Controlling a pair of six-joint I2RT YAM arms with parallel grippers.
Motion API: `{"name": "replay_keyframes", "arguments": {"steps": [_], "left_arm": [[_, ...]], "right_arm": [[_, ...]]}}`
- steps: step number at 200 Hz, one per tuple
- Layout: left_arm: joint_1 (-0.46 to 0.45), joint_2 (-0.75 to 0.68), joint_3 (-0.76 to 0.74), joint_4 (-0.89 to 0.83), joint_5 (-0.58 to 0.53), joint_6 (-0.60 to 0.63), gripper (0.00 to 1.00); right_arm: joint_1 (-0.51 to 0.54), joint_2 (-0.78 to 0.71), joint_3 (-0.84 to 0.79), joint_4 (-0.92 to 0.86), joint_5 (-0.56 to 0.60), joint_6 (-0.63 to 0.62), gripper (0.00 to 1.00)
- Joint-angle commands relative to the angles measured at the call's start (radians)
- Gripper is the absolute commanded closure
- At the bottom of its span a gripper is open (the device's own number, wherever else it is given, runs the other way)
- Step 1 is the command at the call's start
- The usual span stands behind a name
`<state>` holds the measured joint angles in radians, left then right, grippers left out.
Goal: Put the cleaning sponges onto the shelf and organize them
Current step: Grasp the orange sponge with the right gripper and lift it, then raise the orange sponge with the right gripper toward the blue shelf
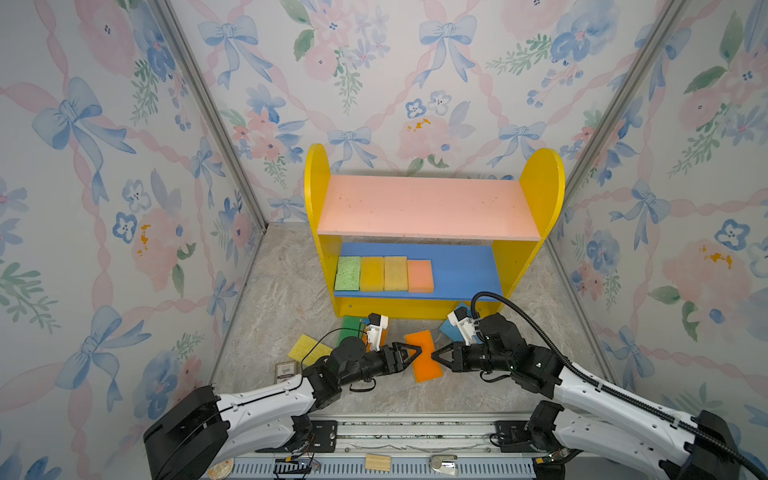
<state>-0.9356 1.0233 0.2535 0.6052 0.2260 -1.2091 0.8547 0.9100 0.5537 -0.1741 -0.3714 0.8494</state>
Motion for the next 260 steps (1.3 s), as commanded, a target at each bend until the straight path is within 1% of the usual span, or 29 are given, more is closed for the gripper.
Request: {"name": "replay_keyframes", "arguments": {"steps": [1,10,18,24,29,38,55,71,85,98,117,150,161,169,183,193,211,238,260], "left_arm": [[-0.003,0.013,0.024,0.052,-0.001,0.005,0.44],[-0.005,0.015,0.023,0.056,0.0,0.007,0.58],[-0.004,0.015,0.022,0.057,0.0,0.007,0.68],[-0.003,0.014,0.02,0.058,-0.001,0.007,0.74],[-0.003,0.015,0.019,0.059,0.0,0.008,0.8],[-0.002,0.011,0.016,0.059,-0.002,0.007,0.88],[0.01,-0.008,0.01,0.058,0.002,0.003,0.96],[0.023,-0.034,0.003,0.059,0.007,-0.004,0.98],[0.038,-0.051,-0.001,0.059,0.021,-0.009,0.99],[0.053,-0.065,-0.004,0.058,0.039,-0.015,1.0],[0.068,-0.086,-0.009,0.059,0.057,-0.021,1.0],[0.094,-0.123,-0.036,0.059,0.068,-0.033,1.0],[0.105,-0.135,-0.04,0.059,0.07,-0.037,1.0],[0.111,-0.14,-0.041,0.059,0.074,-0.04,1.0],[0.122,-0.136,-0.03,0.06,0.093,-0.037,1.0],[0.124,-0.125,-0.017,0.059,0.11,-0.032,1.0],[0.124,-0.103,0.007,0.059,0.135,-0.029,1.0],[0.122,-0.083,0.035,0.062,0.151,-0.028,1.0],[0.122,-0.081,0.054,0.064,0.16,-0.029,1.0]], "right_arm": [[0.024,0.014,0.044,0.046,-0.021,0.005,0.97],[0.028,0.018,0.046,0.047,-0.02,0.007,0.96],[0.029,0.02,0.046,0.049,-0.016,0.007,0.95],[0.029,0.019,0.046,0.051,-0.016,0.01,0.93],[0.03,0.02,0.045,0.052,-0.017,0.011,0.89],[0.029,0.021,0.045,0.051,-0.017,0.01,0.83],[0.026,0.016,0.046,0.012,-0.006,-0.009,0.68],[0.016,0.007,0.039,-0.031,-0.004,-0.023,0.53],[0.012,-0.002,0.042,-0.086,0.018,-0.035,0.46],[-0.004,-0.007,0.043,-0.155,0.051,-0.042,0.43],[-0.052,-0.029,0.026,-0.216,0.075,-0.027,0.43],[-0.131,-0.156,-0.035,-0.228,0.088,0.02,0.41],[-0.144,-0.178,-0.042,-0.229,0.066,0.015,0.36],[-0.146,-0.186,-0.047,-0.208,0.034,0.008,0.3],[-0.132,-0.195,-0.058,-0.117,-0.063,0.004,0.19],[-0.111,-0.202,-0.058,-0.054,-0.11,0.01,0.12],[-0.063,-0.196,-0.04,0.015,-0.147,0.007,0.05],[-0.006,-0.138,-0.021,0.109,-0.171,0.013,0.04],[0.019,-0.078,-0.017,0.182,-0.192,0.026,0.12]]}}
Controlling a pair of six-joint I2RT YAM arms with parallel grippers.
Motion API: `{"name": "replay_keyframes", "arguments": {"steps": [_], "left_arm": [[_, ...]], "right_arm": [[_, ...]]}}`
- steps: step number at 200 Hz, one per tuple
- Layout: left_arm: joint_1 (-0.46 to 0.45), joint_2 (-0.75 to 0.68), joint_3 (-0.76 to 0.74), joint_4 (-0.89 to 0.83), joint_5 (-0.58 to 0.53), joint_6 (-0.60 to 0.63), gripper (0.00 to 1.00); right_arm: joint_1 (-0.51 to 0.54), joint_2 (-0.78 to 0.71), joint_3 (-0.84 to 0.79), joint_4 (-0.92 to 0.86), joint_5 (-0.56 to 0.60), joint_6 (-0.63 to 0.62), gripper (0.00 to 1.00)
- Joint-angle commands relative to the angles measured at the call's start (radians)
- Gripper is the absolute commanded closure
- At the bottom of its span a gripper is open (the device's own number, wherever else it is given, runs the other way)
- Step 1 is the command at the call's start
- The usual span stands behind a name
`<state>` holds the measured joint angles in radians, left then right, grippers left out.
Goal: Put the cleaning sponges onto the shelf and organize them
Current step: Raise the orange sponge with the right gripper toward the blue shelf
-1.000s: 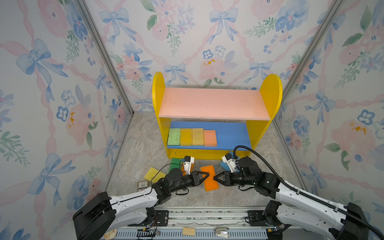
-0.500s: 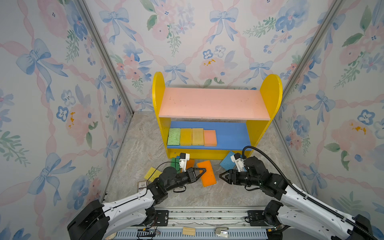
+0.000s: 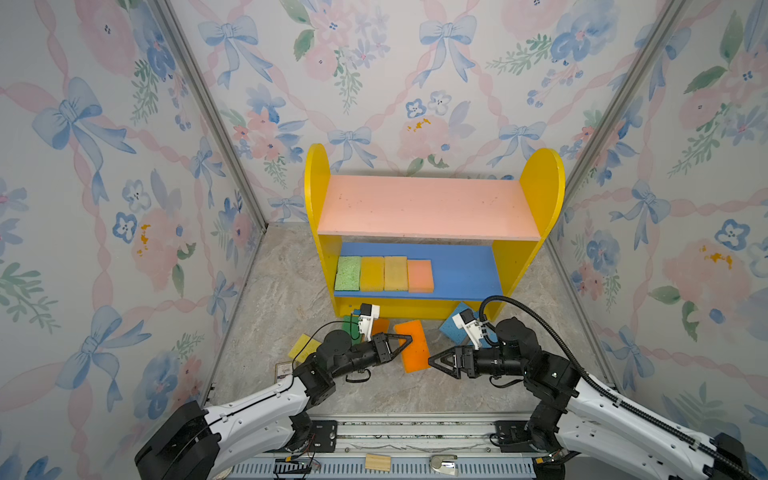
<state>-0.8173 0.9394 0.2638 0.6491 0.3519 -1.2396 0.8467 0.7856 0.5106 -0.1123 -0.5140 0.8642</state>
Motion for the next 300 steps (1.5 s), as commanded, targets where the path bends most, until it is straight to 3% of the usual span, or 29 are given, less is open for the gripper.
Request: {"name": "replay_keyframes", "arguments": {"steps": [1,34,63,83,167,229,253,272,300], "left_arm": [[0.004,0.002,0.044,0.02,0.035,0.002,1.0],[0.004,0.007,0.054,0.02,0.044,0.0,1.0],[0.004,0.01,0.048,0.021,0.049,-0.001,1.0],[0.006,0.013,0.046,0.023,0.047,-0.001,1.0],[0.015,0.035,0.048,0.021,0.048,0.01,1.0],[0.018,0.046,0.052,0.022,0.058,0.014,1.0],[0.02,0.037,0.047,0.021,0.058,0.015,1.0],[0.023,0.024,0.033,0.021,0.056,0.023,0.85],[0.039,-0.002,0.006,-0.019,0.065,0.044,0.48]], "right_arm": [[0.027,0.048,0.026,0.121,-0.049,0.011,0.13],[0.034,0.078,0.02,0.179,-0.05,0.028,0.27],[0.034,0.062,0.026,0.166,-0.031,0.028,0.48],[0.032,0.045,0.033,0.12,-0.014,0.017,0.58],[0.025,-0.011,0.019,0.07,-0.001,0.019,0.6],[0.009,-0.009,0.017,0.056,0.017,0.023,0.82],[0.006,-0.017,0.023,0.031,0.047,0.015,0.85],[-0.009,-0.034,0.024,-0.015,0.08,0.005,0.87],[-0.059,-0.077,0.015,-0.089,0.124,0.004,0.87]]}}
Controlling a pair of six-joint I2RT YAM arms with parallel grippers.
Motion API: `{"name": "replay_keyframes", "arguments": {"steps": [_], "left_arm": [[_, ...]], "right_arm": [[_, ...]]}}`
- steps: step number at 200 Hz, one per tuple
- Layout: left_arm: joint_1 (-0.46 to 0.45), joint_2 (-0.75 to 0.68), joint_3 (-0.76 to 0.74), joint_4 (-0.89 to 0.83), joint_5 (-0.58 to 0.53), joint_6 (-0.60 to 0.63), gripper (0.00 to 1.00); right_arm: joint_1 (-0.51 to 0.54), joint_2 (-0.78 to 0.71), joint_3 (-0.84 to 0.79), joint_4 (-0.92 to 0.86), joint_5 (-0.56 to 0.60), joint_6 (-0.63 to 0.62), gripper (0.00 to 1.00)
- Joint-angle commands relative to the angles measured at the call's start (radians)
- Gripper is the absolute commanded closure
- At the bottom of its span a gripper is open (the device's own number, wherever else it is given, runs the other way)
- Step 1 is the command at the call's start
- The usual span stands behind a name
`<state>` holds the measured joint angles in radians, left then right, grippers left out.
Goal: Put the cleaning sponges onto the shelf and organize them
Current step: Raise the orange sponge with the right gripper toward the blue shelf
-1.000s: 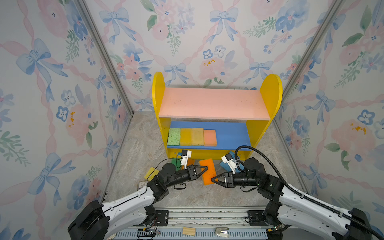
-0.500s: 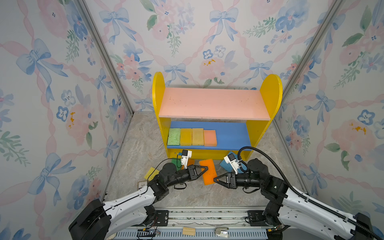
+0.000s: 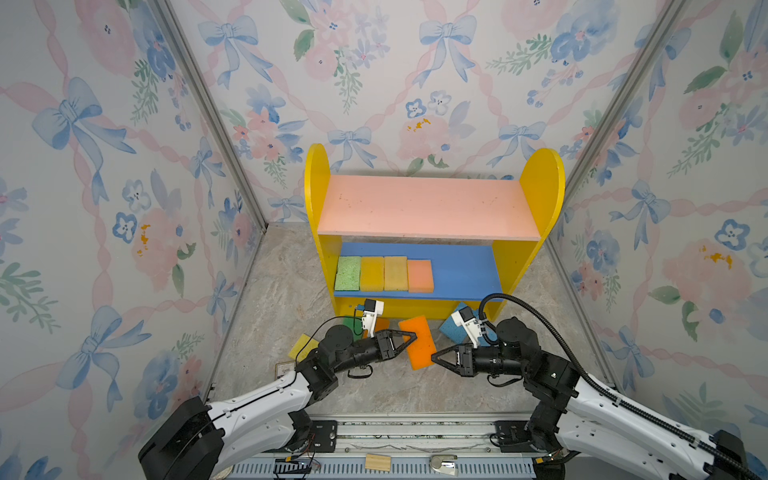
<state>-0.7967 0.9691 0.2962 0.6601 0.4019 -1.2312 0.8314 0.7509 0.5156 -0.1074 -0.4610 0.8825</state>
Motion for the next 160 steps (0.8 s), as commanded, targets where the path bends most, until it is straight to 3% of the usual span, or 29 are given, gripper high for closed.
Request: {"name": "replay_keyframes", "arguments": {"steps": [1,43,72,101,133,160], "left_arm": [[0.019,-0.033,-0.028,-0.032,0.015,0.037,0.47],[0.082,-0.142,-0.016,-0.297,-0.013,0.126,0.03],[0.13,-0.232,0.135,-0.696,-0.154,0.325,0.02],[0.205,-0.253,0.283,-0.925,-0.248,0.503,0.02],[0.295,-0.232,0.414,-1.032,-0.335,0.625,0.02],[0.388,-0.176,0.455,-1.052,-0.335,0.697,0.02]], "right_arm": [[-0.046,-0.044,0.009,-0.097,0.073,-0.015,0.87],[-0.104,-0.115,0.045,-0.346,0.275,-0.035,0.87],[-0.091,-0.112,0.101,-0.481,0.419,-0.059,0.87],[-0.059,-0.076,0.174,-0.52,0.487,-0.091,0.87],[-0.019,-0.002,0.286,-0.571,0.557,-0.141,0.87],[-0.016,0.045,0.372,-0.611,0.608,-0.184,0.87]]}}
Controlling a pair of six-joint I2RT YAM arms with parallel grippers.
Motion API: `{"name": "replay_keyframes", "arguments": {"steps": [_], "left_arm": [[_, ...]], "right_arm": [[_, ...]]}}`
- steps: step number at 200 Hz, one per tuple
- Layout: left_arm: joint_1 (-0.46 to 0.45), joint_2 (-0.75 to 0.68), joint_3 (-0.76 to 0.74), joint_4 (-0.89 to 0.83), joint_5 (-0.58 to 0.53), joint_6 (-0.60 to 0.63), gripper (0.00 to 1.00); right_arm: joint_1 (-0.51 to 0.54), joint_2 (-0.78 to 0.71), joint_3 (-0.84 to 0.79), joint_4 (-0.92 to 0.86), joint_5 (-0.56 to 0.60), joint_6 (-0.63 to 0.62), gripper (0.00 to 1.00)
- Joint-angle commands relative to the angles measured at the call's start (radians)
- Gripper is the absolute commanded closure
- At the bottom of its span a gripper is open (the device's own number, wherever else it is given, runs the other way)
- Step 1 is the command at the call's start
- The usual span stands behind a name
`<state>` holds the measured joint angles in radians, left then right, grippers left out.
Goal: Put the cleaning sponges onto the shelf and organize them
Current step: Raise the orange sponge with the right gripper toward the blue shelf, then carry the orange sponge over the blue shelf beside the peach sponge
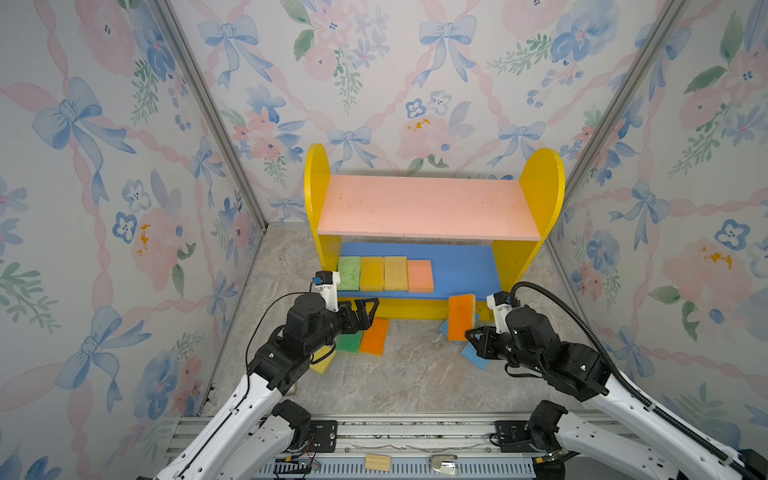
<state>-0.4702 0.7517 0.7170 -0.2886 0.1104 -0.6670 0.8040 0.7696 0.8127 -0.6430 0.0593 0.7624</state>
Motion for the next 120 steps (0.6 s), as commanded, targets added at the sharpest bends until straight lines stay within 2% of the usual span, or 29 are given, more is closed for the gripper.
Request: {"name": "replay_keyframes", "arguments": {"steps": [1,32,77,93,120], "left_arm": [[0.066,0.043,0.035,-0.104,-0.042,0.133,0.02],[0.179,0.058,0.03,-0.103,0.018,0.171,0.02],[0.361,0.043,-0.01,-0.102,0.136,0.218,0.02],[0.398,0.037,-0.023,-0.098,0.149,0.219,0.02],[0.404,0.027,-0.07,-0.072,0.178,0.22,0.02]], "right_arm": [[0.012,0.028,0.077,-0.076,0.089,-0.065,0.87],[0.003,0.08,0.17,-0.098,0.122,-0.116,0.87],[-0.029,0.179,0.263,-0.09,0.111,-0.186,0.87],[-0.043,0.213,0.292,-0.079,0.101,-0.203,0.87],[-0.067,0.266,0.326,-0.056,0.093,-0.229,0.87]]}}
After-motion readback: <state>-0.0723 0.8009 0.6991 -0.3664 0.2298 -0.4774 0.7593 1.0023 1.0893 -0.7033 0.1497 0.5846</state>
